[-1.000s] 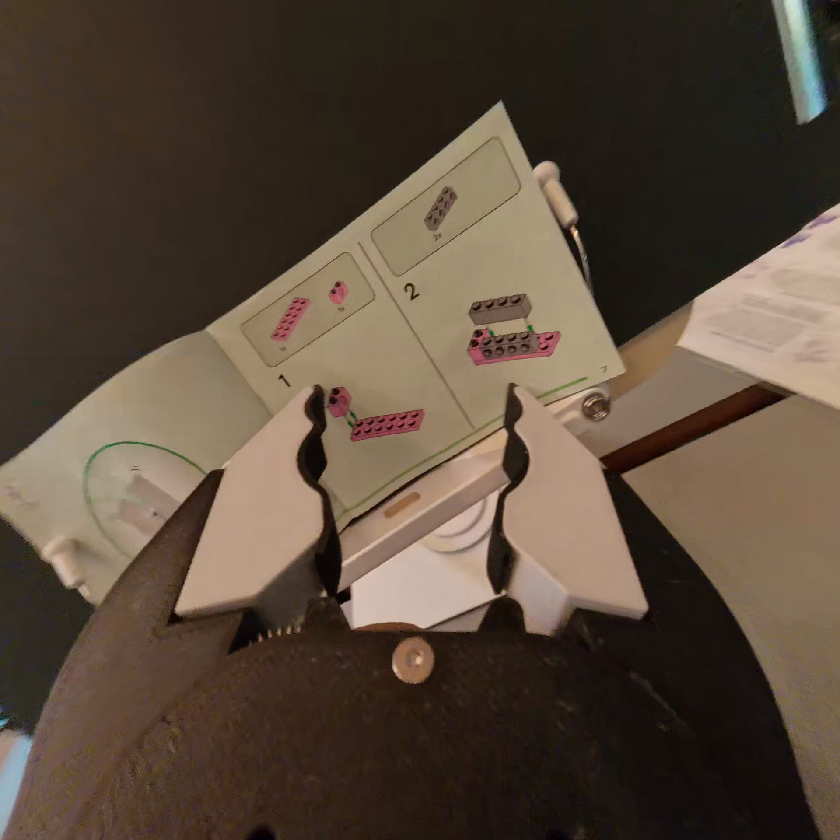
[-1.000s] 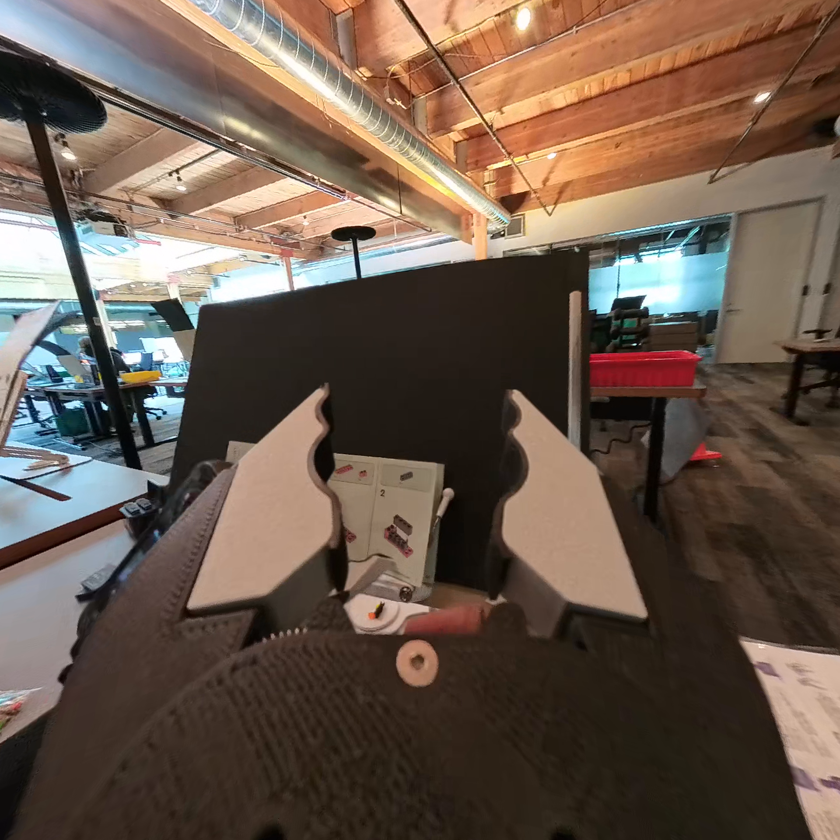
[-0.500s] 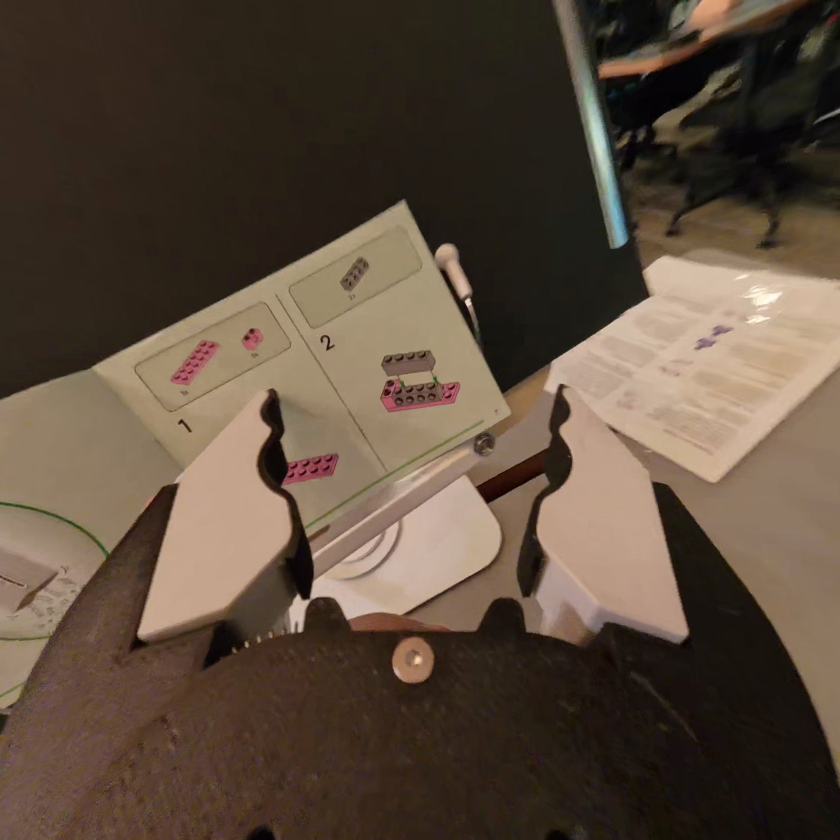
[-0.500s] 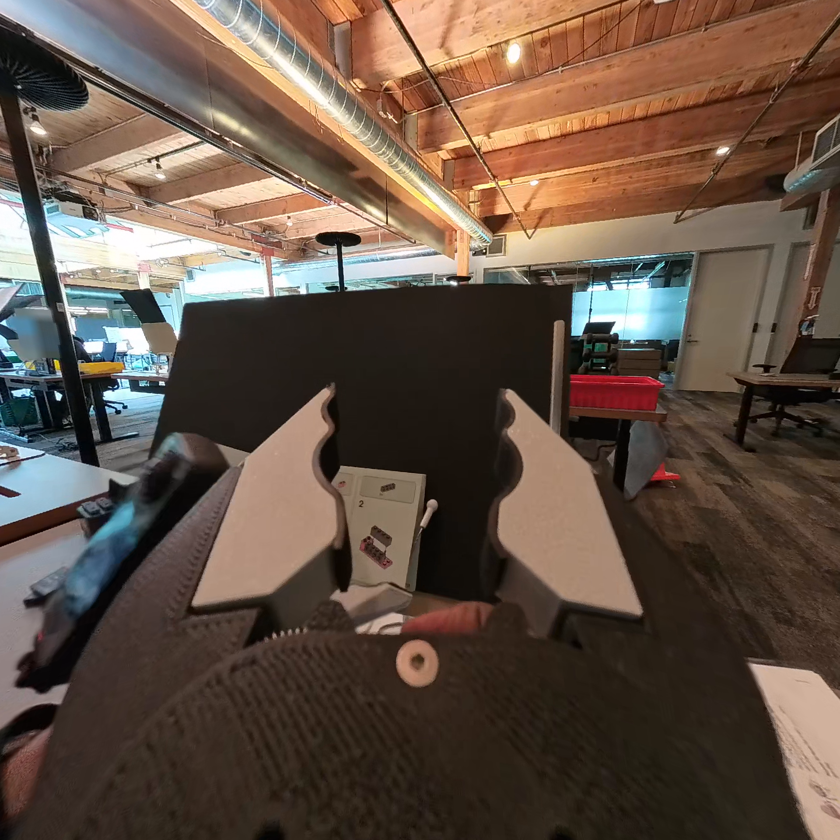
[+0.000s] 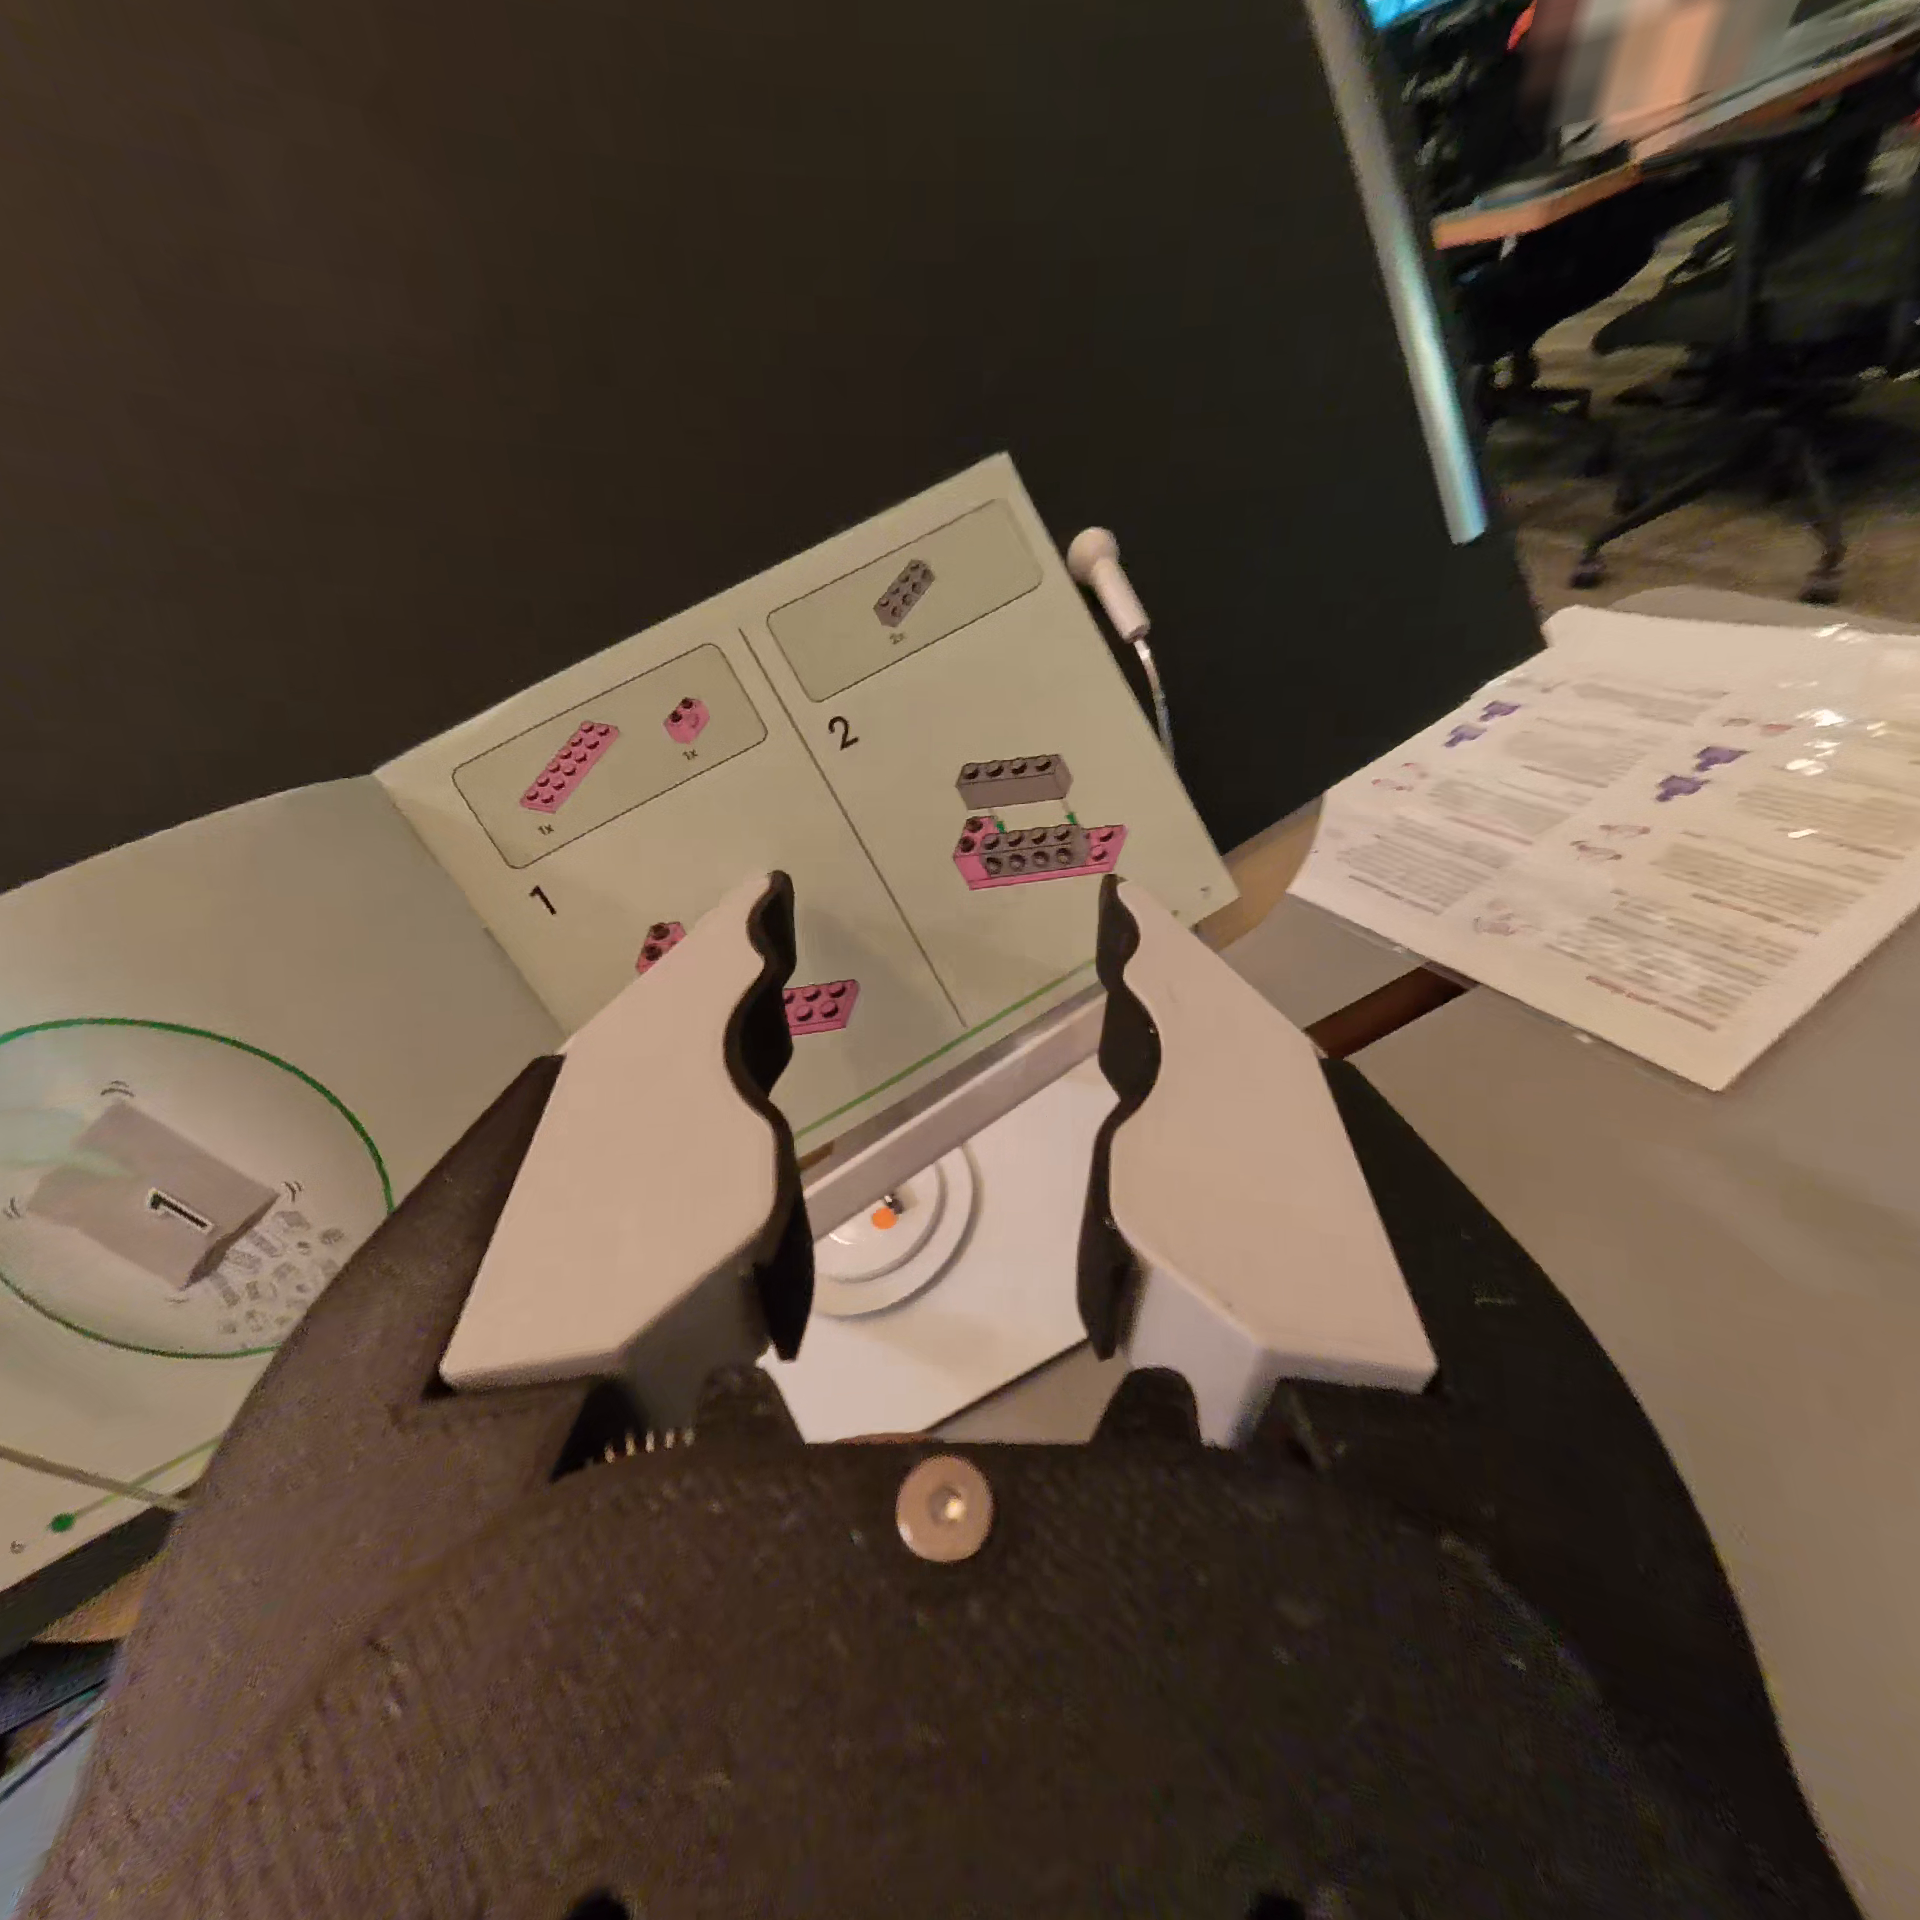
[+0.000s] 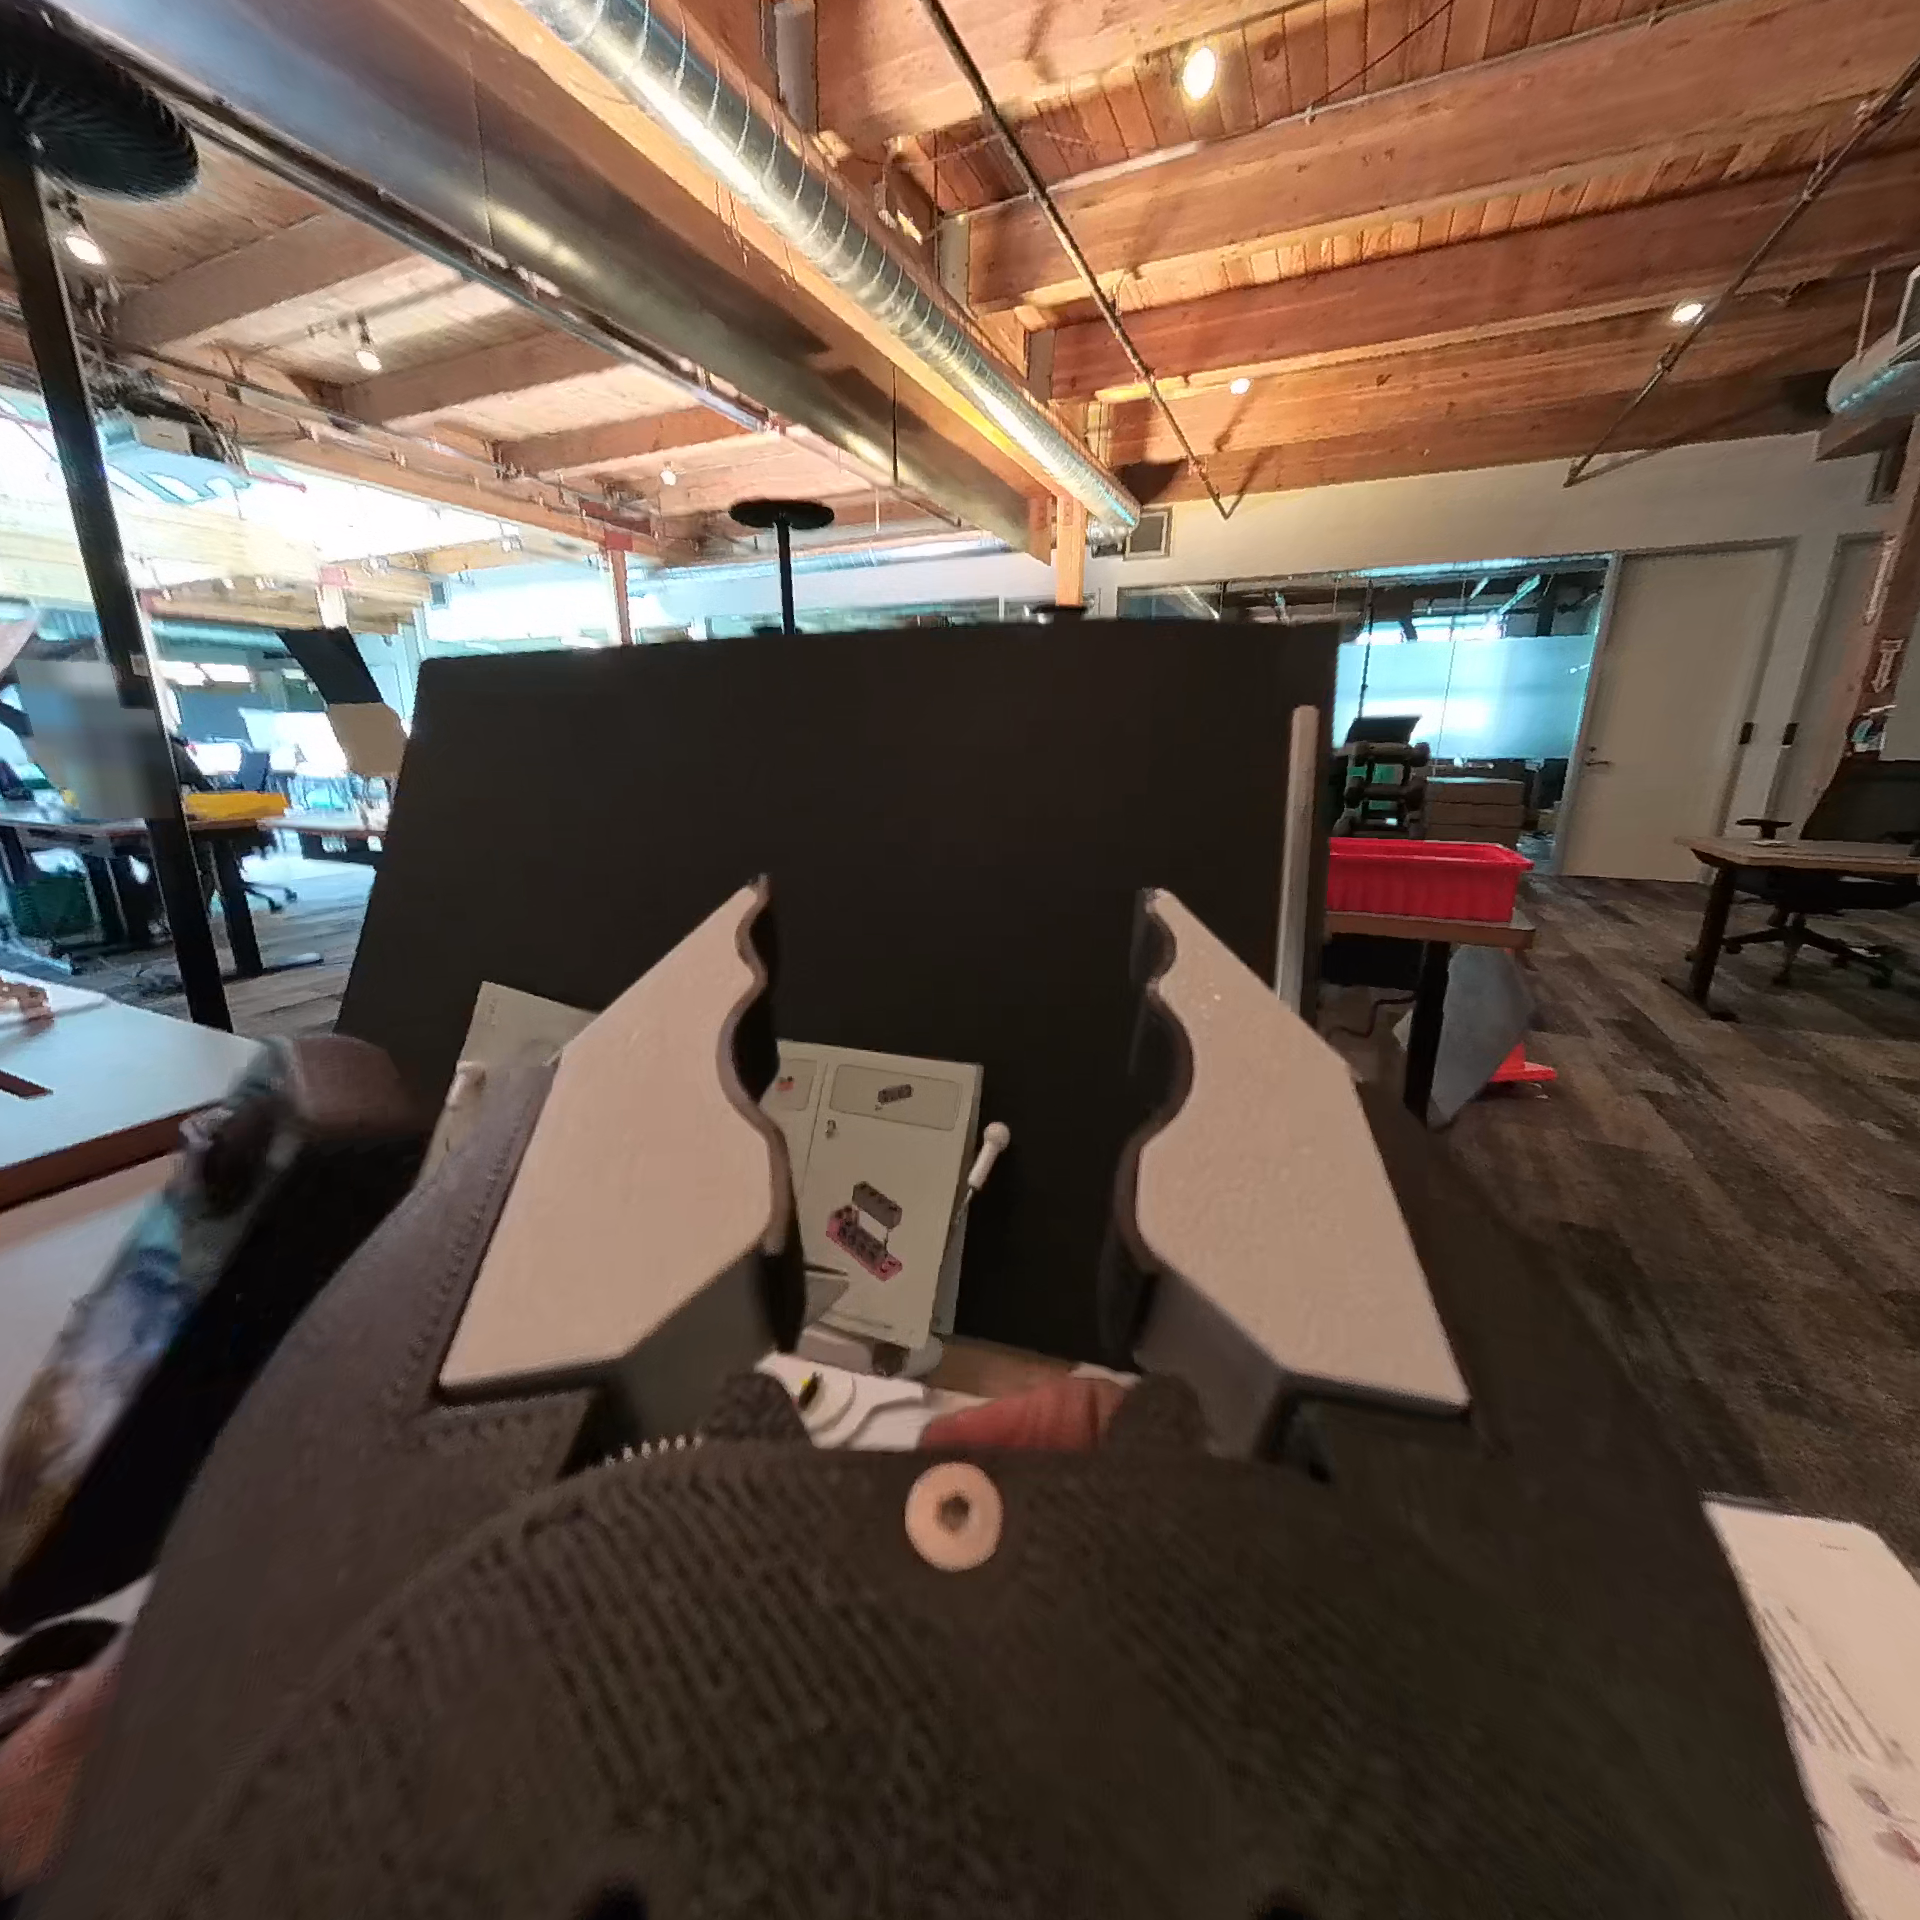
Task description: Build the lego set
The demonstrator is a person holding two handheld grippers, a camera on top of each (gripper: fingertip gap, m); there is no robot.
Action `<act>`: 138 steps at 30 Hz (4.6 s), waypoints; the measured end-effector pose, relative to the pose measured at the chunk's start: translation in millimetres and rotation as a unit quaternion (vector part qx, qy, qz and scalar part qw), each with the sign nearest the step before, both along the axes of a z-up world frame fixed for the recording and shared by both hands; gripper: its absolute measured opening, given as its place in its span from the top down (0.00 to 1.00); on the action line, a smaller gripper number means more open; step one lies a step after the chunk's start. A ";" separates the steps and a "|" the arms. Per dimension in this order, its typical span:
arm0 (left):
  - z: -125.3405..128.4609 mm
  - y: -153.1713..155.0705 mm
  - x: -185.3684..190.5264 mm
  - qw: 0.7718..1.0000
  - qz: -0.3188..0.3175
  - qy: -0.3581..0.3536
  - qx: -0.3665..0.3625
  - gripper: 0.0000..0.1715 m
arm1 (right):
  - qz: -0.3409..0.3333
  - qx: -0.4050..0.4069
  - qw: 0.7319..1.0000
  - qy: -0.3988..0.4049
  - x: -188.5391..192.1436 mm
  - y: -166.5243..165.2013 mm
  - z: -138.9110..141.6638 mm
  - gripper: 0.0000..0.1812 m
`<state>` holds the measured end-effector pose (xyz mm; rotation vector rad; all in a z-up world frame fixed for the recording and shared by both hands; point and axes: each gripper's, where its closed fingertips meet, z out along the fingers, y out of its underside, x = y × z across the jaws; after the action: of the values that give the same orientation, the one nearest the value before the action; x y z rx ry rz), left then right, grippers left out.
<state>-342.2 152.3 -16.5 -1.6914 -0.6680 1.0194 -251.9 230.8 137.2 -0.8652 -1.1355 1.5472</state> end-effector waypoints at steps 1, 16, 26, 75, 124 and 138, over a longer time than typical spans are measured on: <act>2.1 0.9 5.2 1.000 -0.007 0.002 0.008 0.66 | -0.005 0.010 1.000 -0.016 -5.5 -1.0 -7.4 0.63; 10.1 -31.3 12.4 0.985 -0.067 -0.103 0.124 0.67 | 0.141 -0.021 0.959 -0.246 -82.1 -34.8 -162.3 0.76; 24.5 -48.0 11.3 0.974 -0.078 -0.121 0.176 0.67 | 0.114 0.098 0.958 -0.243 -80.8 -44.5 -172.7 1.00; 37.9 -47.6 43.3 0.917 -0.261 -0.198 0.229 0.88 | 0.110 0.474 0.873 -0.001 -30.7 -134.6 -146.1 1.00; 39.0 -63.8 36.8 0.932 -0.240 -0.178 0.205 1.00 | 0.083 0.329 0.941 0.016 -27.0 -96.1 -96.2 0.81; 57.4 -142.3 29.2 0.934 -0.208 -0.173 0.232 1.00 | 0.053 0.262 0.963 0.036 -40.0 -134.1 -89.6 0.84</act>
<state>-313.0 10.0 40.9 -1.5050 -0.6714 0.2348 -291.8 96.6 47.5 -0.3925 -1.4639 1.2550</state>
